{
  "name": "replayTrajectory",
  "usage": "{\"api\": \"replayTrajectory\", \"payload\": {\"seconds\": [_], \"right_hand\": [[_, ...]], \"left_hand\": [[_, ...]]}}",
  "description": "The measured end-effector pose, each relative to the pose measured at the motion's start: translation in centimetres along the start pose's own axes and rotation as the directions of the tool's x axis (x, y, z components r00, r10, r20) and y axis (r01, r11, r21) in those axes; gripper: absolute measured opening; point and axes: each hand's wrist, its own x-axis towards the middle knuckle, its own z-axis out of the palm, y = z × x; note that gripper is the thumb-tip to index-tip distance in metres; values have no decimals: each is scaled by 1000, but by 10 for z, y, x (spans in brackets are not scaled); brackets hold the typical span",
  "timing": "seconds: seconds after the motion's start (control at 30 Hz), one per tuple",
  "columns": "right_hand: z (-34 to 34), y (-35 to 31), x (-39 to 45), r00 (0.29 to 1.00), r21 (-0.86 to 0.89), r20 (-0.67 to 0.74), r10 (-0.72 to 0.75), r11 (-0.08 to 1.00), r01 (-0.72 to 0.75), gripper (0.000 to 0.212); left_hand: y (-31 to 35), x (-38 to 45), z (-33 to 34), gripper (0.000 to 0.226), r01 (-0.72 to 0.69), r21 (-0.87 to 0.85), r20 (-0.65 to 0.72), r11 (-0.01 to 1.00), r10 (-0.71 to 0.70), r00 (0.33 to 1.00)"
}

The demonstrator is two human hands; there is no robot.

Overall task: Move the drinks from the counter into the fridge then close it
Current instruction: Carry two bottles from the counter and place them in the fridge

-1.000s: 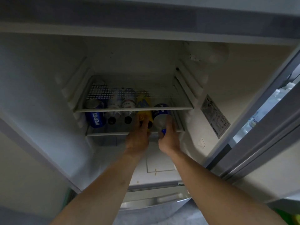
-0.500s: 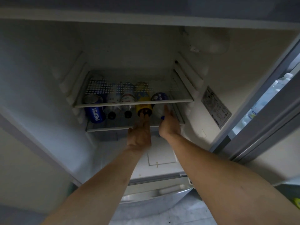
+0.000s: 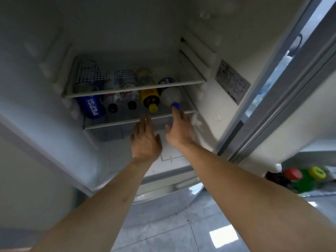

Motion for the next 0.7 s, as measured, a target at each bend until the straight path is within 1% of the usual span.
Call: {"api": "replayTrajectory", "payload": {"seconds": [0.07,0.1,0.17,0.27,0.37,0.47,0.5,0.57,0.63,0.7], "right_hand": [[6,5,-26,999,90,-40,11,996,-8,70],[8,8,-38,999,130,-35,33,991,-28,68],[13,18,-63,997,189,10,79,979,-80,62],[17,41,-106,989,232,67,135,961,-147,52],[13,75,-156,974,291,88,210,929,-227,45],[2,122,-217,938,326,103,332,879,-347,39],[-3,139,-240,913,351,103,396,844,-406,37],[-13,175,-294,836,402,101,539,747,-530,37],[-24,212,-353,740,429,115,663,639,-639,40],[-37,248,-413,627,456,105,772,523,-720,41]], "left_hand": [[-6,-21,6,76,33,-96,-14,995,-34,999],[-9,-32,8,74,50,-147,-19,988,-54,998],[-11,-53,14,70,88,-235,-32,968,-98,995],[-4,-92,25,62,146,-344,-39,927,-169,985],[12,-138,41,57,198,-418,23,886,-208,978],[29,-191,58,56,266,-470,161,842,-214,963],[33,-210,64,56,285,-469,216,836,-205,955],[41,-248,76,55,323,-420,313,848,-199,929],[49,-289,88,55,359,-347,411,867,-203,889],[53,-328,99,55,373,-259,515,891,-199,834]]}}
